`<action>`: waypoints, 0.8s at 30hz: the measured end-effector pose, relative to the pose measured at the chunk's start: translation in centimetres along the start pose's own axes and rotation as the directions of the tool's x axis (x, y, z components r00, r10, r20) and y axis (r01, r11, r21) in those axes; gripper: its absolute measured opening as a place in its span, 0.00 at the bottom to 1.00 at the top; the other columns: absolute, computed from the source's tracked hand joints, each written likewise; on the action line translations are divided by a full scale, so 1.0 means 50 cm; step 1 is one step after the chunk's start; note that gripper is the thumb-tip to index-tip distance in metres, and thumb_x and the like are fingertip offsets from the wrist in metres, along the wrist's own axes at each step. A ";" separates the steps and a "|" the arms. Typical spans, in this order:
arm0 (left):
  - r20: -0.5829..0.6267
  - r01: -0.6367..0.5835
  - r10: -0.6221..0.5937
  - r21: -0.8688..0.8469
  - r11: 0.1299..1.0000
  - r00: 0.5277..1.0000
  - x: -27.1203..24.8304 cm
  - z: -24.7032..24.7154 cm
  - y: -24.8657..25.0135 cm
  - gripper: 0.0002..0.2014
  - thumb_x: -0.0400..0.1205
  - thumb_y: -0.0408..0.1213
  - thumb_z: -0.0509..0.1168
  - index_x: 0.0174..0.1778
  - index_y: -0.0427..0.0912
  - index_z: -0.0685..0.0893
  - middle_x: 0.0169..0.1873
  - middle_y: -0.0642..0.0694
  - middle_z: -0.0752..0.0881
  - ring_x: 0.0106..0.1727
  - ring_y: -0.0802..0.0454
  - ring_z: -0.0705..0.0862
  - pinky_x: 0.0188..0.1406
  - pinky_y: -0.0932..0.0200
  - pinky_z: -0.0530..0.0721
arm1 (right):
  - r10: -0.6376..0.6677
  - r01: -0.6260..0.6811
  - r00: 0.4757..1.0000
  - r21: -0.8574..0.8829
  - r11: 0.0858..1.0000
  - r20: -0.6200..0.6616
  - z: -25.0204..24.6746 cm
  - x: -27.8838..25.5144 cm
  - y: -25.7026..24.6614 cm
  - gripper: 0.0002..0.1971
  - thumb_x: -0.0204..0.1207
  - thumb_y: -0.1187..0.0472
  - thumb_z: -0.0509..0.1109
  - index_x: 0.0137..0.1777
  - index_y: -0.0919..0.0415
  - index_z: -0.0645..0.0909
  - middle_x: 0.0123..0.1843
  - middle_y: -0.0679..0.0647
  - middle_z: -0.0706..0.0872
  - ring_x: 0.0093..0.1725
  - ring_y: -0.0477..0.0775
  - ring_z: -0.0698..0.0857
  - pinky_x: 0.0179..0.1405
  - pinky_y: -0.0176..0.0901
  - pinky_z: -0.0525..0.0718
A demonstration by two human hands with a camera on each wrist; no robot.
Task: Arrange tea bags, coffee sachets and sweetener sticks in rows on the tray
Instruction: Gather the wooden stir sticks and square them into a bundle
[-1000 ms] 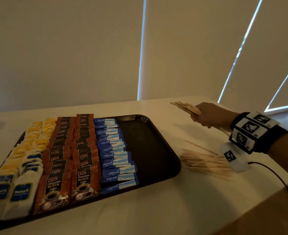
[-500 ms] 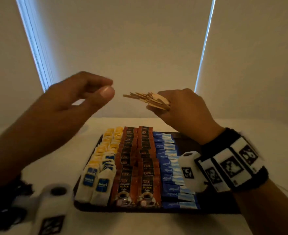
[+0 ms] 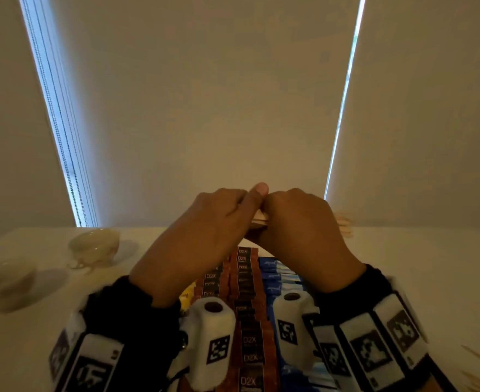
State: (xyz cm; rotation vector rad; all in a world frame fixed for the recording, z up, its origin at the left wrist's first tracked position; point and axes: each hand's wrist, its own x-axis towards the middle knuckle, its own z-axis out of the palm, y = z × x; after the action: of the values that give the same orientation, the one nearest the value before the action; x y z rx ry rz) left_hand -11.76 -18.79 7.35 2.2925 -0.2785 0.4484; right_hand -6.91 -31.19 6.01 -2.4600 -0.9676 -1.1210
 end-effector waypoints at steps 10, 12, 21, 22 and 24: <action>0.069 -0.143 0.128 0.303 0.942 0.989 -0.003 0.006 -0.022 0.30 0.70 0.68 0.41 0.48 0.52 0.80 0.32 0.56 0.82 0.32 0.66 0.82 0.32 0.71 0.78 | 0.060 -0.088 0.957 0.087 0.992 0.284 0.021 -0.011 0.016 0.26 0.72 0.45 0.71 0.65 0.52 0.66 0.32 0.43 0.76 0.36 0.49 0.80 0.36 0.41 0.77; 0.102 -0.167 0.143 0.296 0.940 0.984 0.004 0.012 -0.031 0.27 0.68 0.69 0.40 0.33 0.54 0.75 0.23 0.55 0.77 0.26 0.67 0.78 0.27 0.71 0.71 | 0.041 -0.080 0.957 0.127 0.989 0.287 0.024 -0.011 0.021 0.31 0.72 0.46 0.72 0.71 0.50 0.63 0.27 0.41 0.71 0.32 0.45 0.77 0.34 0.39 0.76; 0.350 -0.175 0.097 0.197 0.965 0.932 0.017 -0.008 -0.065 0.25 0.77 0.70 0.55 0.34 0.52 0.82 0.25 0.50 0.82 0.28 0.57 0.79 0.33 0.63 0.76 | -0.090 0.016 0.896 0.172 0.985 0.434 0.016 -0.015 0.021 0.14 0.72 0.49 0.71 0.54 0.46 0.72 0.37 0.43 0.78 0.37 0.48 0.79 0.32 0.38 0.73; 0.346 -0.173 0.104 0.173 0.970 0.932 0.015 -0.012 -0.063 0.22 0.76 0.67 0.56 0.33 0.53 0.81 0.24 0.53 0.80 0.26 0.59 0.77 0.31 0.64 0.76 | -0.099 0.021 0.897 0.182 0.983 0.431 0.009 -0.015 0.022 0.10 0.72 0.49 0.71 0.47 0.45 0.71 0.36 0.43 0.78 0.37 0.48 0.79 0.33 0.39 0.74; 0.350 -0.163 0.103 0.146 0.976 0.931 0.012 -0.019 -0.062 0.22 0.78 0.64 0.56 0.31 0.51 0.79 0.21 0.58 0.78 0.24 0.62 0.75 0.28 0.68 0.75 | -0.097 0.016 0.898 0.187 0.982 0.430 -0.004 -0.016 0.025 0.10 0.73 0.47 0.71 0.40 0.43 0.70 0.32 0.43 0.78 0.34 0.45 0.78 0.33 0.39 0.74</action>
State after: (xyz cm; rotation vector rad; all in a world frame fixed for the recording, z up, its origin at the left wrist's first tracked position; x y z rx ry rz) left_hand -10.43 -16.03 6.17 2.5274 -0.5914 0.1416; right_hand -6.56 -32.60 5.60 -2.5945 -1.2079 -0.4640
